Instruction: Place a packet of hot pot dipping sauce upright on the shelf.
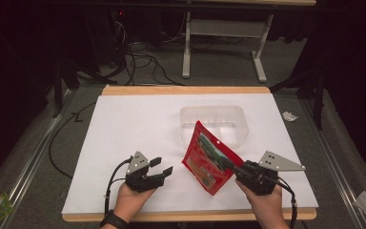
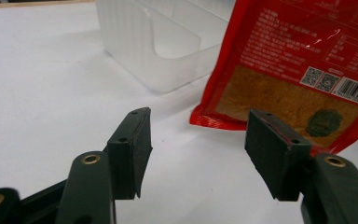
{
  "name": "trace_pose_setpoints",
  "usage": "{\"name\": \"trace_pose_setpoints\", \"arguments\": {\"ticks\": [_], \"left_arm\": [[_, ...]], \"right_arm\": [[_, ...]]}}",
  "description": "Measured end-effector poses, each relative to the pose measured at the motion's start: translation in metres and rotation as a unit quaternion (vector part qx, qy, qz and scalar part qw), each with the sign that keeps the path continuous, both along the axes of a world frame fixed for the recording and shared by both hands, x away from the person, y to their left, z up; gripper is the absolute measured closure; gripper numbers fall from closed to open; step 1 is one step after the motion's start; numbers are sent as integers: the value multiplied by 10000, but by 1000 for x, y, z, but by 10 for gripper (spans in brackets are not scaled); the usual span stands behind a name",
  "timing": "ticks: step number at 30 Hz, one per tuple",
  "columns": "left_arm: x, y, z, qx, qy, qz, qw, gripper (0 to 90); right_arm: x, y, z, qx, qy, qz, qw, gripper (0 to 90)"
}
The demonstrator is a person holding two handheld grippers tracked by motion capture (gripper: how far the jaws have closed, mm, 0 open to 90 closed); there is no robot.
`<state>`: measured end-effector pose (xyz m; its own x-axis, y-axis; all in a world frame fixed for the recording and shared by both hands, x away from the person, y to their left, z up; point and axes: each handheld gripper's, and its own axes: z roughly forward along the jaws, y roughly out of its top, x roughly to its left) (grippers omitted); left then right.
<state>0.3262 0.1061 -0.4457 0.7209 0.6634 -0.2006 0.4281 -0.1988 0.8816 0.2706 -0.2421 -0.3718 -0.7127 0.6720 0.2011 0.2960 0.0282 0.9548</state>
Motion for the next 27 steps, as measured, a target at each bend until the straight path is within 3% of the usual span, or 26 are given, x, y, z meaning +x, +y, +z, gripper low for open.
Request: {"name": "trace_pose_setpoints", "arguments": {"ticks": [11,15,17,23,27], "left_arm": [[-3,-13,4,-251,-70,-370,9990,373],[-6,-19,6,-383,-120,-530,9978,345],[-6,-22,7,-557,-108,-634,9964,342],[-5,-33,7,-669,-87,-852,9941,345],[-2,-40,4,-764,-8,-953,9925,376]], "right_arm": [[-6,4,7,99,-149,264,9995,898],[-8,9,8,125,-175,409,9989,899],[-10,12,9,160,-155,470,9986,899],[-10,19,5,91,-109,640,9978,899],[-10,20,4,88,-103,609,9980,899]]}}
